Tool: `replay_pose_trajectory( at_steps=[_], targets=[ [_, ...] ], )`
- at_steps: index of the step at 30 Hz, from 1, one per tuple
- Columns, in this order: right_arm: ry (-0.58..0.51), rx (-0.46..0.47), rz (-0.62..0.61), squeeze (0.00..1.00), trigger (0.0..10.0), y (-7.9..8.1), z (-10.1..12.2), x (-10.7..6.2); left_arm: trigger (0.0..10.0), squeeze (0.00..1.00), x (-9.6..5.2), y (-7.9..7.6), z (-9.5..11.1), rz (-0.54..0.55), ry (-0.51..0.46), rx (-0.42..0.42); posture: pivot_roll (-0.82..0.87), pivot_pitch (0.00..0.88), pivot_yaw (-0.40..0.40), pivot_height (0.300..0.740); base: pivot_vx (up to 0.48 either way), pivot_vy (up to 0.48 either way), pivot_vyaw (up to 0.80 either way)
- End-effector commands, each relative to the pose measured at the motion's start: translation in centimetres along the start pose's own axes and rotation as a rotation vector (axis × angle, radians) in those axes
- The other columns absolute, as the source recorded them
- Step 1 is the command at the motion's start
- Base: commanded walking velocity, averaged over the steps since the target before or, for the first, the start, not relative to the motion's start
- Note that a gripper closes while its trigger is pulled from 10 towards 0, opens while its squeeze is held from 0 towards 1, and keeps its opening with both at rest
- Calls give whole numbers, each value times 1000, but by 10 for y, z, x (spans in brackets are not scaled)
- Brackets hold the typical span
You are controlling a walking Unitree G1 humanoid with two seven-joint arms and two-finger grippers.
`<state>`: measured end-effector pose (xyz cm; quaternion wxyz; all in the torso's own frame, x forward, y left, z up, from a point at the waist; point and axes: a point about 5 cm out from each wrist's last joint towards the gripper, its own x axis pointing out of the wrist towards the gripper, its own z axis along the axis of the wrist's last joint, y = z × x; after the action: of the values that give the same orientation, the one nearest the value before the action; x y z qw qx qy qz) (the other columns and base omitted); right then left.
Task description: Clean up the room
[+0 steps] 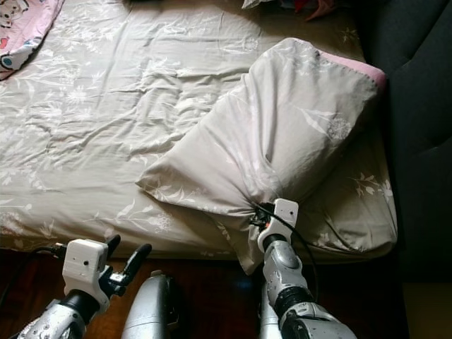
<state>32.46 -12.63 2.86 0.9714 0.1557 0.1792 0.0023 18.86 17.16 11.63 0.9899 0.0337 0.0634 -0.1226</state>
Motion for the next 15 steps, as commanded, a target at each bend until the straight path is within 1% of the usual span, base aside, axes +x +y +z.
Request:
replay_pose_trajectory(
  at_steps=[1,15],
  targets=[
    [142,13,-13,0,0,-1,-34,-10,10000,0,-2,1,-7,9,26,-4,130,392,97,650,0,0,0],
    [137,9,-23,0,0,-11,-34,-12,10000,0,5,2,-12,18,18,-9,110,362,83,650,0,0,0]
  ],
)
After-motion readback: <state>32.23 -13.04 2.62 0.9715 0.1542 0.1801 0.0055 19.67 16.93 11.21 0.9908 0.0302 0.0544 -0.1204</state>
